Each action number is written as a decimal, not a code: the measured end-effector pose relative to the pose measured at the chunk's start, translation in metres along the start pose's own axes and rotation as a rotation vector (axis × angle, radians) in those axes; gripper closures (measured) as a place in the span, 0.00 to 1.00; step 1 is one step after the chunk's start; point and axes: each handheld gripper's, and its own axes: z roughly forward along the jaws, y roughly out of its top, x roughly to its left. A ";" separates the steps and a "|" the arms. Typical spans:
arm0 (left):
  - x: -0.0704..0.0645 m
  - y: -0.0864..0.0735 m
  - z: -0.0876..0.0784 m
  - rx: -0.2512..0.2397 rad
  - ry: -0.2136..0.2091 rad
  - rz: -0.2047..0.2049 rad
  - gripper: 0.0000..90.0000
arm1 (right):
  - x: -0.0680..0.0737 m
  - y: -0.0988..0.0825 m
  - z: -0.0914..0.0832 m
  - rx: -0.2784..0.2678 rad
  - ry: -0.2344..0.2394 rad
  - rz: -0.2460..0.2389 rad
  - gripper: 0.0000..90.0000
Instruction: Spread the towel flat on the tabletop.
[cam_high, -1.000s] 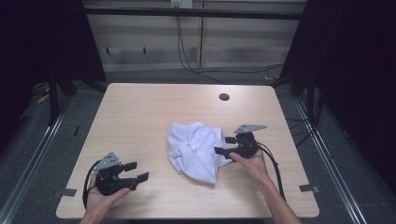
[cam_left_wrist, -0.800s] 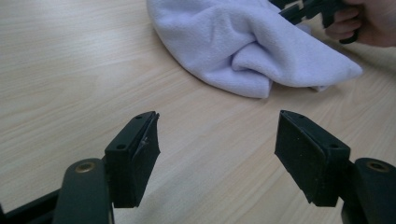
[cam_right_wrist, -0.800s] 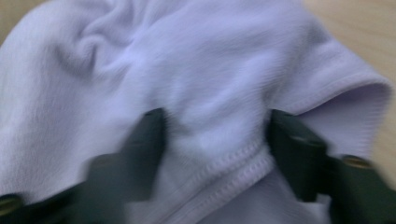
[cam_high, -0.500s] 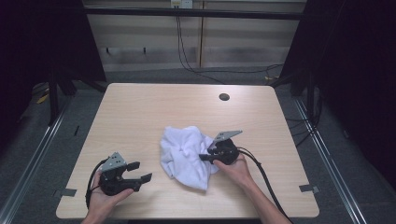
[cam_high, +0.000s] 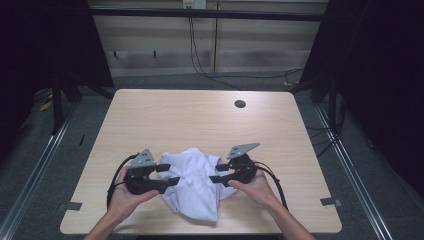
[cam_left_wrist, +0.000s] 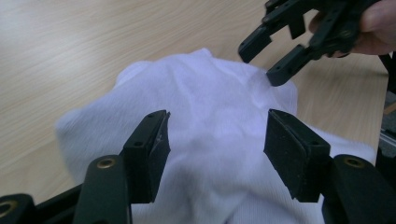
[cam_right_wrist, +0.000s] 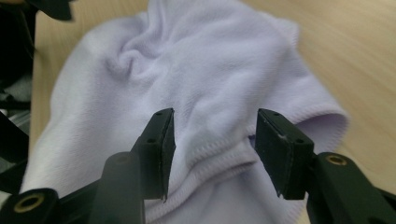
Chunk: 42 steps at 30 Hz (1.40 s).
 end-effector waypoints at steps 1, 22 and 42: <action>0.001 0.002 0.009 0.015 0.000 0.001 0.46 | -0.002 -0.002 -0.006 -0.005 -0.014 0.006 0.55; -0.004 -0.006 0.055 0.087 0.019 0.024 0.87 | 0.004 -0.018 0.014 0.012 0.013 -0.013 0.86; 0.006 0.100 -0.015 -0.303 -0.018 0.010 0.94 | 0.001 0.078 -0.081 -0.324 -0.053 -0.065 0.92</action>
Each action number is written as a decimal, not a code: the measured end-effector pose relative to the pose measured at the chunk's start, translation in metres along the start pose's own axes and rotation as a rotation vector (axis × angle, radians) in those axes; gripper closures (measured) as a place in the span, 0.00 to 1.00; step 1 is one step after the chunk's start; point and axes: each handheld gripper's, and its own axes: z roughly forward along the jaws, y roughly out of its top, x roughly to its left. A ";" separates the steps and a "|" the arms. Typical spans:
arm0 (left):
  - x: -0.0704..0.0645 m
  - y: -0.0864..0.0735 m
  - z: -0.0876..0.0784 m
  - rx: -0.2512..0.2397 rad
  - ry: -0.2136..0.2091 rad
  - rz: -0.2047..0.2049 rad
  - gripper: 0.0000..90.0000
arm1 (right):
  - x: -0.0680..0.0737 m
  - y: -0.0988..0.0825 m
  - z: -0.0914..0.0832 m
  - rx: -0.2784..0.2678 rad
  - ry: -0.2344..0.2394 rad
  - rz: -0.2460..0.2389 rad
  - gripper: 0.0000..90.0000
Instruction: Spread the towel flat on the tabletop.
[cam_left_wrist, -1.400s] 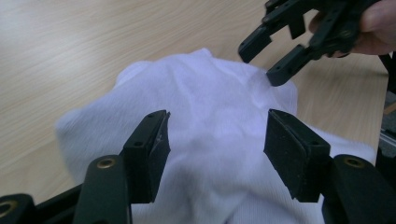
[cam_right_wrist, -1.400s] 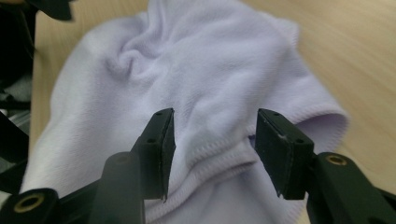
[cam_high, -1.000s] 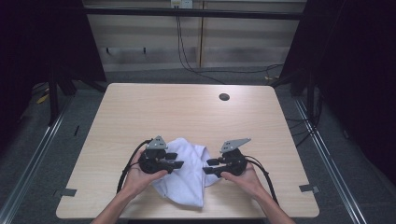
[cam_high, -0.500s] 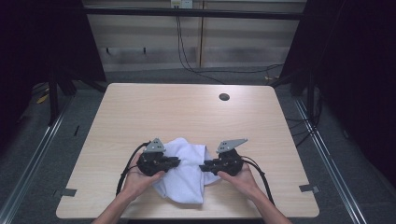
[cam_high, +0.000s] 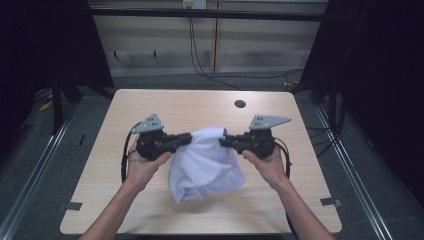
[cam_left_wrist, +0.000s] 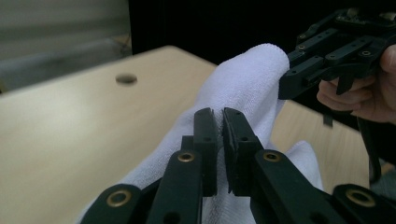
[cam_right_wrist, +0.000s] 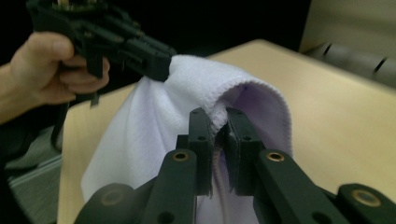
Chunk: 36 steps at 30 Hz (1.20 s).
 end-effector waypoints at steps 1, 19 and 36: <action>0.000 0.000 0.000 0.000 0.000 0.000 0.94 | -0.001 0.012 -0.004 -0.016 -0.016 -0.014 0.92; 0.037 -0.032 -0.005 0.007 -0.019 -0.163 0.95 | -0.025 -0.017 -0.007 -0.010 0.014 0.092 0.99; 0.055 -0.061 -0.017 0.026 -0.019 -0.219 0.94 | -0.034 -0.057 0.098 0.142 -0.017 0.130 0.72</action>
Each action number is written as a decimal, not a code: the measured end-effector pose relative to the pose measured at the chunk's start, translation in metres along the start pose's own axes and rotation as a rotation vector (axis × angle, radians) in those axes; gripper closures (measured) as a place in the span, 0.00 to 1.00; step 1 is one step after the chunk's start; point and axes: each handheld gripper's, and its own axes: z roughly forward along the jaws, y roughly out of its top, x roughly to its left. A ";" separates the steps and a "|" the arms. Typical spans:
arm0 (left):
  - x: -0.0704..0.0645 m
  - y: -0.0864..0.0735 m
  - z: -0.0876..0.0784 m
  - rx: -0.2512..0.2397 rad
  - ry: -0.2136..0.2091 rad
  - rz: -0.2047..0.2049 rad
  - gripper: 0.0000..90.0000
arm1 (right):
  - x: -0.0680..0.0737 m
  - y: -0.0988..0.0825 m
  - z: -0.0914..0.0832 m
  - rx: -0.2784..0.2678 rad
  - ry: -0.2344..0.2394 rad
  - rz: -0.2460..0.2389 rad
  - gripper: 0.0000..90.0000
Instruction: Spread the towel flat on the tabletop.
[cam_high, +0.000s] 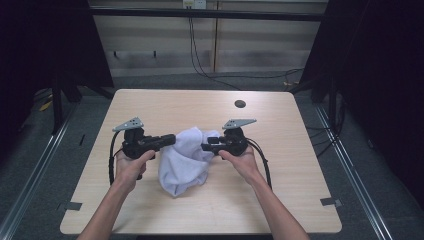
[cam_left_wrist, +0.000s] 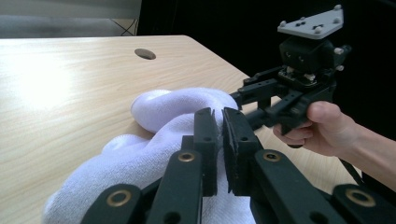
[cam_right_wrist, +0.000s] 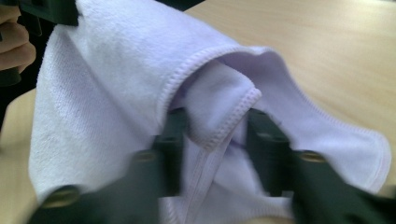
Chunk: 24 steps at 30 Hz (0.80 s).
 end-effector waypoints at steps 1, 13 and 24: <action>0.002 -0.001 -0.001 0.003 -0.005 -0.005 0.94 | 0.000 0.001 0.001 -0.006 0.020 0.012 0.79; 0.011 0.006 -0.032 -0.111 0.104 -0.043 0.96 | -0.007 0.020 -0.047 -0.108 -0.116 0.003 0.98; 0.006 0.049 -0.065 -0.253 0.116 -0.004 0.96 | -0.031 0.074 -0.143 -0.218 -0.340 -0.028 0.98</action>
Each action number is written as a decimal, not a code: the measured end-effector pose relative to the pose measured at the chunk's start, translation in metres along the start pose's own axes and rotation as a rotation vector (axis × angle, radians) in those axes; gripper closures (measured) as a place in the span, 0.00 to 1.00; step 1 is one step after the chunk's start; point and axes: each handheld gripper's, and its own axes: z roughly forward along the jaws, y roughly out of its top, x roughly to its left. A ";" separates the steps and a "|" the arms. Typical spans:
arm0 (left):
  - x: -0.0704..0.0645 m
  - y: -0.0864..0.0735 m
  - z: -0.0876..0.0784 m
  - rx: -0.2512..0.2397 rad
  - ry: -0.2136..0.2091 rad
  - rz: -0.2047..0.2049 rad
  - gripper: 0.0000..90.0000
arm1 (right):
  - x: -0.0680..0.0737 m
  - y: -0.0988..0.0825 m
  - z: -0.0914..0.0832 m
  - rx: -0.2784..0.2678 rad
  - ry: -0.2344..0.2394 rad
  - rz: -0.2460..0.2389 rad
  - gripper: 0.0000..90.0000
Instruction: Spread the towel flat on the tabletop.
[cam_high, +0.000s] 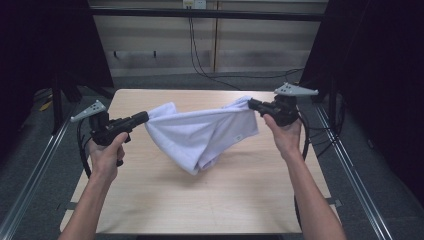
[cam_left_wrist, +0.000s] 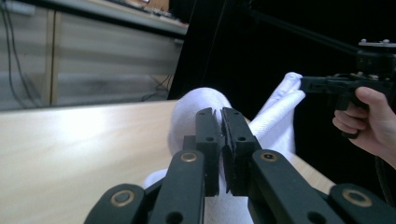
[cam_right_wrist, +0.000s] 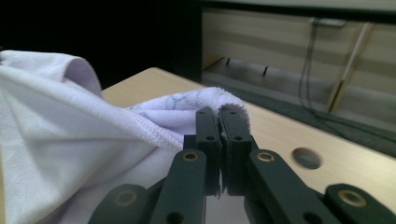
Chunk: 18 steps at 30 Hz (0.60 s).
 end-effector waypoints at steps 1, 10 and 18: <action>0.000 0.000 0.000 0.000 0.000 0.000 0.96 | 0.000 0.000 0.000 0.000 0.000 0.000 0.98; -0.027 0.035 0.007 -0.042 -0.004 0.102 0.98 | -0.014 0.049 -0.038 -0.089 -0.072 -0.037 0.98; -0.037 -0.054 -0.009 0.152 -0.034 0.106 0.98 | 0.000 -0.053 -0.054 0.071 0.004 -0.013 0.97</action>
